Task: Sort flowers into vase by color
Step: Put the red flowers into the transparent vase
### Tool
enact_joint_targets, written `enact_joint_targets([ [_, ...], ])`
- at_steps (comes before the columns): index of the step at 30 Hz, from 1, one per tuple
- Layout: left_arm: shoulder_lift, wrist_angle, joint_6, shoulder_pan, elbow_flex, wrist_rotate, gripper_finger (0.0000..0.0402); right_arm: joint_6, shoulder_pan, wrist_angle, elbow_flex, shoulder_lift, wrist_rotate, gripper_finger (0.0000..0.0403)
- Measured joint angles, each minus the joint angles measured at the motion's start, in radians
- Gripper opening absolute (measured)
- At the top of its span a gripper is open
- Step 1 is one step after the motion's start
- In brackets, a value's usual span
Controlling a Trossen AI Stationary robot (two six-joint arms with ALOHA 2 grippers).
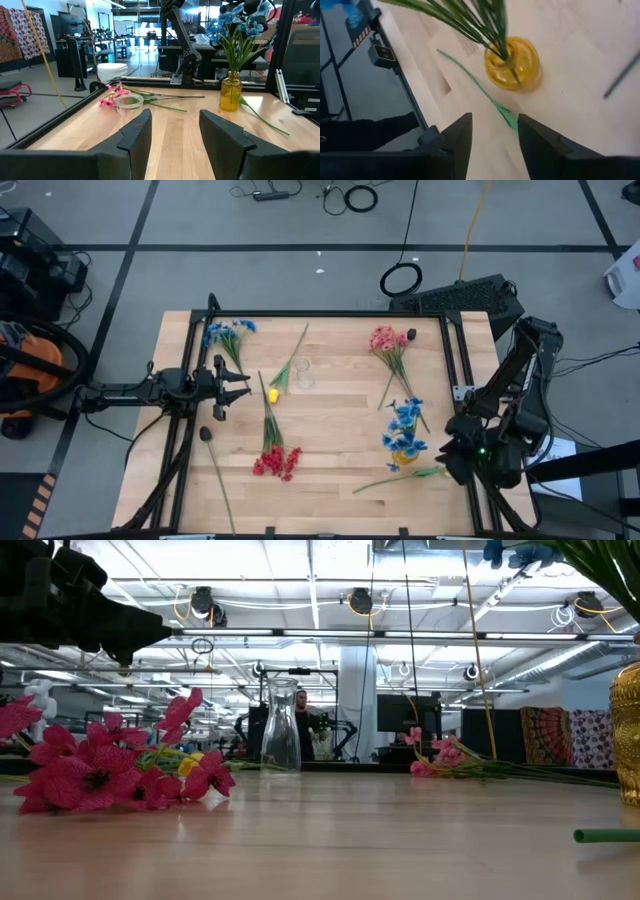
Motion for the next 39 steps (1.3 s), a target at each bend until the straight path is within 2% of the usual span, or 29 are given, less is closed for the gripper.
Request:
enact_joint_targets([
  [8, 0.000, 0.000, 0.000, 0.000, 0.000, 0.000, 0.0171, 0.283, -0.011, -0.080, 0.000, 0.029, -0.017, 0.0079],
  [13, 0.000, 0.000, 0.000, 0.000, 0.000, 0.000, 0.0171, 0.333, -0.064, -0.061, 0.000, 0.060, -0.087, 0.0030],
  [16, 0.000, 0.003, -0.001, 0.000, 0.000, -0.004, 0.0171, 0.333, -0.104, -0.028, 0.000, 0.086, -0.092, 0.0006],
  [18, 0.000, 0.003, -0.008, 0.000, 0.000, 0.002, 0.0171, 0.333, -0.129, -0.002, 0.000, 0.103, -0.092, 0.0004],
  [21, 0.000, 0.010, -0.123, -0.001, 0.000, 0.028, 0.0171, 0.333, -0.163, 0.041, 0.000, 0.126, -0.093, 0.0007],
  [28, 0.000, 0.098, -0.340, -0.001, 0.014, -0.016, 0.0171, 0.325, -0.219, 0.049, 0.000, 0.137, -0.093, 0.0002],
  [32, 0.012, 0.083, -0.342, -0.001, 0.101, -0.027, 0.0171, 0.322, -0.245, 0.020, 0.000, 0.137, -0.093, 0.0001],
  [36, 0.084, 0.057, -0.298, -0.001, 0.216, -0.030, 0.0171, 0.320, -0.267, 0.018, 0.000, 0.137, -0.093, 0.0001],
  [39, 0.172, -0.086, -0.211, -0.001, 0.332, -0.030, 0.0171, 0.296, -0.279, 0.018, 0.000, 0.137, -0.092, 0.0001],
])
